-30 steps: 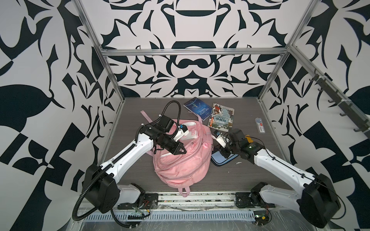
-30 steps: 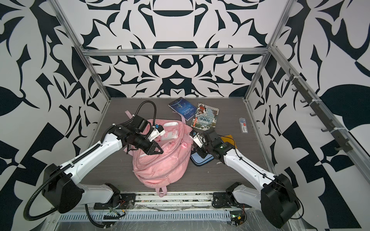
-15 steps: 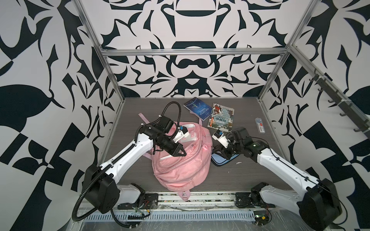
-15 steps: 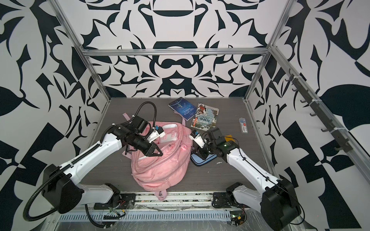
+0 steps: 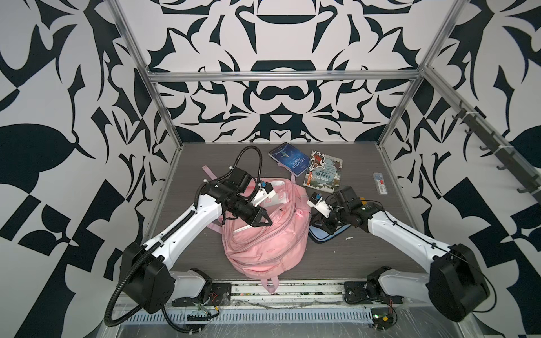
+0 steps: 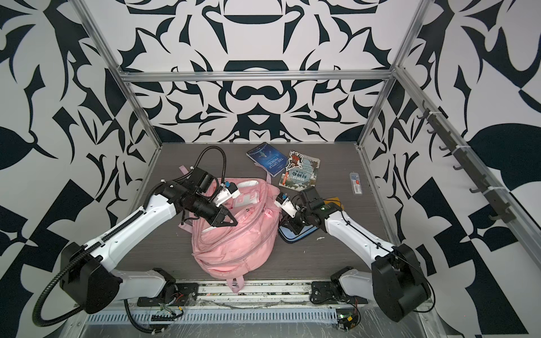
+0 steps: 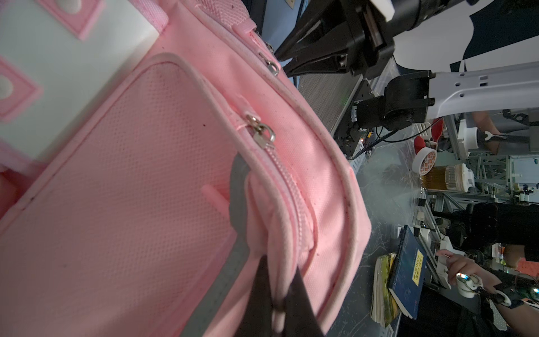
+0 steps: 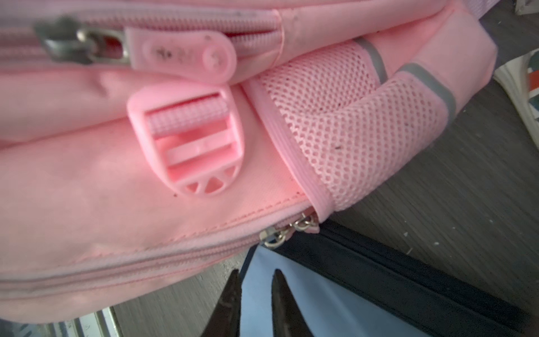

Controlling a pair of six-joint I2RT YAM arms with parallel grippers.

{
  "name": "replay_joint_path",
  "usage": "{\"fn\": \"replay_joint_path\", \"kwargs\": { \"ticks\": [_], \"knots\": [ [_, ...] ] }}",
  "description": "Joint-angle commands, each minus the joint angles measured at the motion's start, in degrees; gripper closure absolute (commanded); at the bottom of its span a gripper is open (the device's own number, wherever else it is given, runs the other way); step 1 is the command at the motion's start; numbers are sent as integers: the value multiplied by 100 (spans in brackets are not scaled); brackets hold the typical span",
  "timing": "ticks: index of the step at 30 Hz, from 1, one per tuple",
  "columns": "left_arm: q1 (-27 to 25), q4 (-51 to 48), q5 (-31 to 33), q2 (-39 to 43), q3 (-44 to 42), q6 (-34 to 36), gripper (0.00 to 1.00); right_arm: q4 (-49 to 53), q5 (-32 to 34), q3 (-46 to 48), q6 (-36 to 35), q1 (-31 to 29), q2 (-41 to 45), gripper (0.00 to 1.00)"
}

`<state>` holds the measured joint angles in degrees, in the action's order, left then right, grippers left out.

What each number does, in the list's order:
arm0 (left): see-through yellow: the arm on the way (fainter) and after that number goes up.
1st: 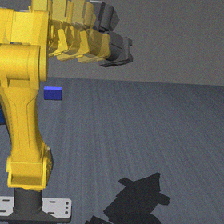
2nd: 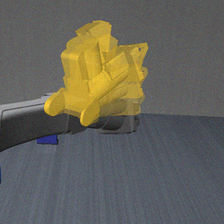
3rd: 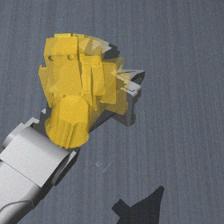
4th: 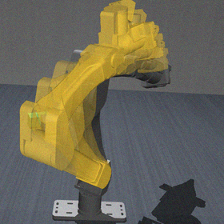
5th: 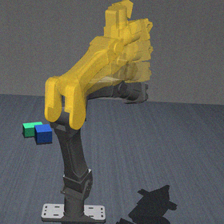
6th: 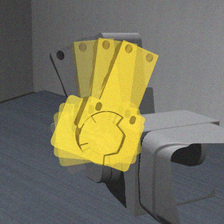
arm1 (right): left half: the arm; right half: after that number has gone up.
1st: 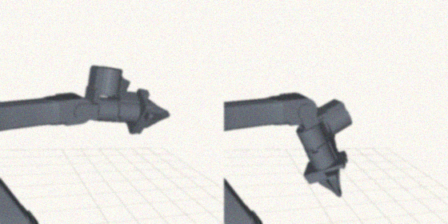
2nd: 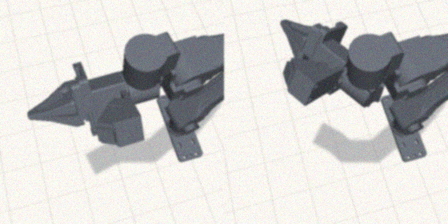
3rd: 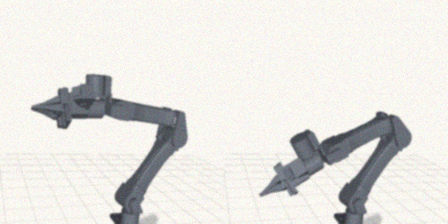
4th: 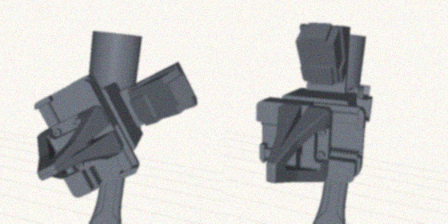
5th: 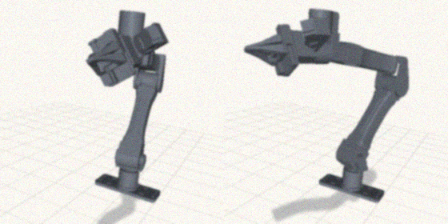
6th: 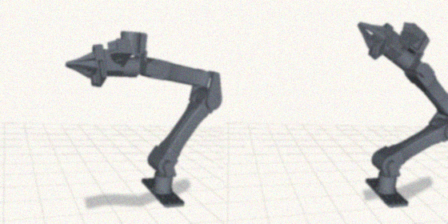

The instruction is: Pack the student bag

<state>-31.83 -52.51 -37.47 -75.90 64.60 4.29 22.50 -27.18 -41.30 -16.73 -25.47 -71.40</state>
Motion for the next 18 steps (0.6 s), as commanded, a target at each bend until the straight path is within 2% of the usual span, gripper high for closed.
{"fn": "replay_joint_path", "kwargs": {
  "ticks": [1,5,18],
  "knots": [
    [24,-35,-586,207,247,-16,100,-378,-75,-86,53,22,-70,73],
    [21,-49,-586,173,301,-16,100,-523,-205,-58,121,16,-227,71],
    [27,-51,-760,10,378,-36,100,-1018,-64,-140,102,16,-616,71]
  ]
}}
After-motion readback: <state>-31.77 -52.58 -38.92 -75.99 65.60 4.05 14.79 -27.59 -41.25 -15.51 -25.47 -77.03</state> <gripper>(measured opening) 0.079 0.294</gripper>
